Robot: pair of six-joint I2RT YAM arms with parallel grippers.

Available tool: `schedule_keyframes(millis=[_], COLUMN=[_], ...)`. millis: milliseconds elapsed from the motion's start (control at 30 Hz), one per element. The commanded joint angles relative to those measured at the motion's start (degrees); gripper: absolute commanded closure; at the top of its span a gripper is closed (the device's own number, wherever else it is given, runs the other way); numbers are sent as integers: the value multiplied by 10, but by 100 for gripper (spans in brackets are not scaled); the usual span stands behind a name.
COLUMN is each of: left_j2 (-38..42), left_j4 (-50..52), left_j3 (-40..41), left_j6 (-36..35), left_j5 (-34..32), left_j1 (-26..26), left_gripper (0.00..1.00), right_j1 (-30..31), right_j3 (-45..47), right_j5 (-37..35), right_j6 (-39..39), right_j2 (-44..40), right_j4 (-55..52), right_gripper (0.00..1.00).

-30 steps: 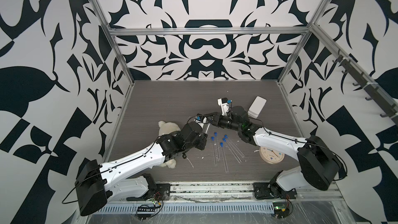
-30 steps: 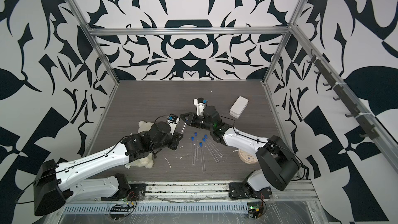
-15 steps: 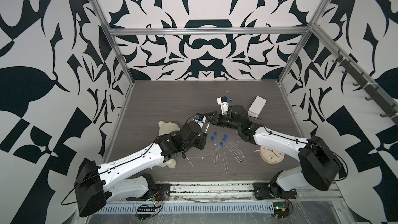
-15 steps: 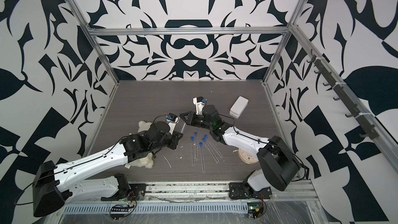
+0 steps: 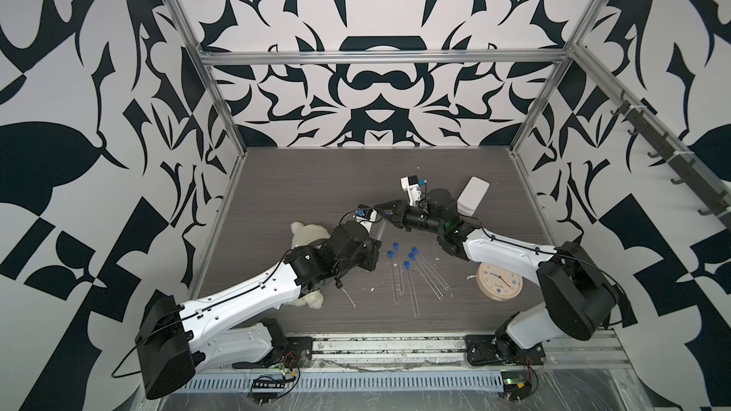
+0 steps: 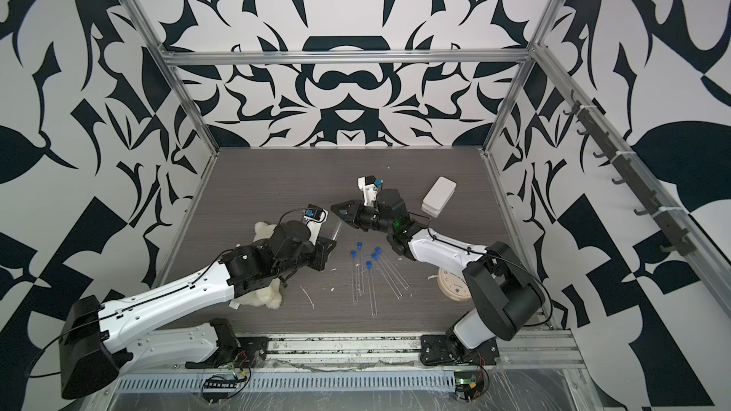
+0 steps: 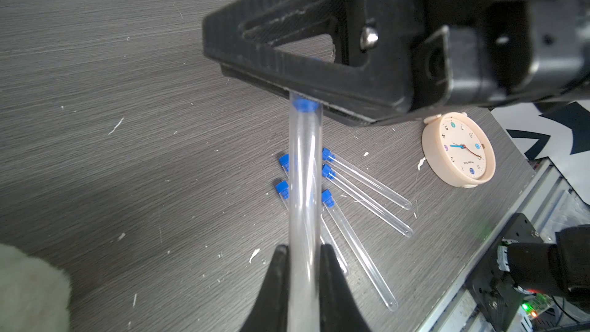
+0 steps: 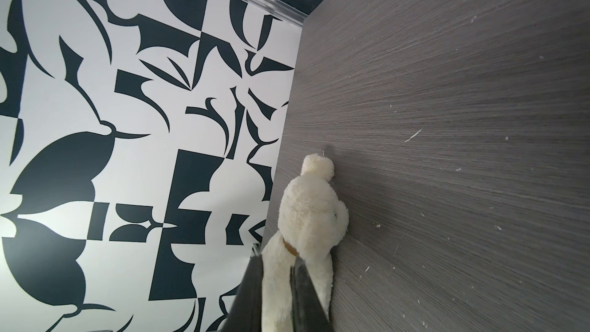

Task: Remove stoppers from test tubes
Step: Open the stopper on the test tube.

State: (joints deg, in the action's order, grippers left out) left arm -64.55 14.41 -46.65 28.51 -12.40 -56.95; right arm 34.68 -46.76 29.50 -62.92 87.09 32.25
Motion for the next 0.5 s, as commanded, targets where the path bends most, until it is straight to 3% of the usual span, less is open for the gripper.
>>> schedule_keyframes(millis=[0, 267, 467], left_j2=[6, 3, 0], left_j4=[38, 40, 40], left_j3=[5, 2, 0], left_j6=[0, 0, -1], left_j5=[18, 20, 24], left_j1=[-3, -3, -3], left_gripper=[95, 95, 95], right_j1=[-20, -14, -14], right_j3=[-11, -28, -28], right_j5=[-21, -89, -110], right_j6=[-13, 98, 128], right_j2=[-5, -48, -61], right_j4=[64, -61, -84], right_gripper=[93, 93, 93])
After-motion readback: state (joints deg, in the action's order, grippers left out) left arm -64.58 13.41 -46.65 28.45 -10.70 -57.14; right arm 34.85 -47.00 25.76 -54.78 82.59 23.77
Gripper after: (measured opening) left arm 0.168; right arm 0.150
